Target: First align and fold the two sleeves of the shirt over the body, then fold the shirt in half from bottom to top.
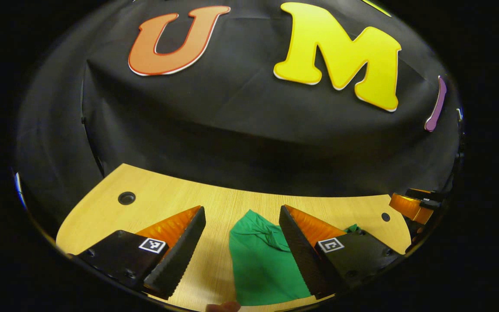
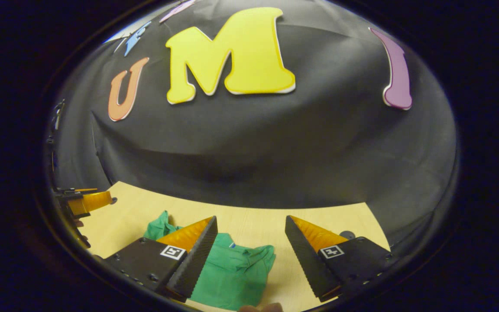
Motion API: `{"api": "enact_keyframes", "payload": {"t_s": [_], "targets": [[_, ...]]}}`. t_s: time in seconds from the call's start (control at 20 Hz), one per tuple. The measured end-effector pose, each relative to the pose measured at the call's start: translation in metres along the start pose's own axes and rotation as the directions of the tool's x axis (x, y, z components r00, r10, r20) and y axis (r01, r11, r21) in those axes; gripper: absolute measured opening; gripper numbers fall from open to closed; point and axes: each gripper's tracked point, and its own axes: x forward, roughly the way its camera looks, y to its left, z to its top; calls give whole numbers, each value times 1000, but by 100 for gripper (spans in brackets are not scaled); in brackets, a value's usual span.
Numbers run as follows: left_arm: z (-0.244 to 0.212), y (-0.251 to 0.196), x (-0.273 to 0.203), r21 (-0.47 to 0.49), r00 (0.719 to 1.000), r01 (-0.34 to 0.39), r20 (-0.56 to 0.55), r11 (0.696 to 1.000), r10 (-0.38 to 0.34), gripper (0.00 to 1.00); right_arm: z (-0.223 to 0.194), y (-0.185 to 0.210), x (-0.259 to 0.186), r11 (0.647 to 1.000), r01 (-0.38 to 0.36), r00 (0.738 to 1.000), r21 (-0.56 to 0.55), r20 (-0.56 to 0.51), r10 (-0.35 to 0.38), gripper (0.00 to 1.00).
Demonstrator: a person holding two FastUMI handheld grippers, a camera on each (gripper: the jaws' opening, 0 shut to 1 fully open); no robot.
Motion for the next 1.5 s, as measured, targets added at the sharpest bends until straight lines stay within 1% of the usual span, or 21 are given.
{"api": "enact_keyframes", "payload": {"t_s": [0.1, 0.25, 0.3, 0.35, 0.4, 0.5, 0.6, 0.65, 0.7, 0.8, 0.85, 0.95, 1.0, 1.05, 1.1, 1.15, 1.2, 1.3, 1.35, 1.4, 1.5], "targets": [[24, -9, -29, 13, 999, 9, 54, 1000, -10, 100, 30, 12, -35, 1000, -16, 998, -1, 63, 16, 97], [60, -24, -80, 61, 992, 26, 124, 998, -33, 100, 61, 26, -84, 1000, -11, 990, -9, 138, 13, 96], [72, -27, -97, 84, 988, 17, 149, 996, -30, 100, 69, 33, -100, 1000, -14, 987, -4, 161, 15, 92], [82, -28, -115, 97, 983, 8, 180, 995, -26, 100, 77, 39, -114, 1000, -15, 984, 1, 179, 14, 96], [92, -30, -134, 97, 977, 0, 212, 995, -21, 100, 82, 45, -132, 1000, -25, 981, 3, 193, 24, 96], [99, -38, -169, 85, 972, 3, 235, 996, -23, 100, 88, 61, -164, 998, -58, 975, -6, 214, 58, 96], [98, -44, -198, 77, 967, 20, 253, 997, -39, 100, 90, 69, -198, 998, -65, 969, -27, 238, 70, 96], [98, -44, -215, 72, 963, 19, 267, 997, -37, 100, 91, 73, -215, 997, -69, 965, -35, 251, 76, 96], [98, -44, -231, 73, 960, 15, 279, 997, -34, 100, 91, 76, -230, 997, -70, 962, -42, 263, 79, 93], [98, -39, -259, 59, 954, -3, 299, 998, -15, 100, 85, 82, -256, 996, -68, 958, -57, 275, 81, 92], [97, -39, -271, 51, 952, 2, 306, 999, -18, 100, 82, 86, -269, 995, -72, 957, -65, 275, 87, 96], [96, -32, -291, 47, 949, -4, 316, 999, -11, 100, 80, 92, -293, 995, -79, 951, -54, 296, 91, 96], [94, -28, -301, 46, 947, -11, 321, 999, -4, 100, 78, 98, -303, 995, -85, 949, -47, 302, 95, 93], [93, -25, -308, 42, 946, -12, 323, 999, -2, 100, 76, 99, -312, 996, -82, 947, -46, 308, 92, 96], [92, -24, -315, 39, 945, -11, 326, 999, -3, 100, 74, 101, -319, 996, -81, 945, -46, 315, 91, 97], [93, -26, -319, 36, 943, -10, 332, 999, -3, 100, 72, 104, -324, 996, -78, 944, -45, 319, 89, 94], [94, -23, -325, 36, 939, -14, 343, 999, 0, 100, 69, 108, -328, 996, -78, 944, -43, 318, 87, 97], [89, -18, -334, 35, 938, -12, 346, 999, -1, 100, 64, 117, -337, 996, -80, 944, -38, 318, 88, 97], [87, -17, -336, 40, 939, -12, 343, 999, -2, 100, 63, 120, -341, 996, -81, 942, -35, 325, 88, 94], [87, -15, -339, 44, 938, -15, 346, 999, -1, 100, 63, 125, -344, 996, -83, 939, -31, 332, 89, 97], [91, -7, -346, 47, 932, -33, 363, 998, 14, 100, 63, 134, -346, 996, -86, 936, -30, 340, 91, 98]]}}
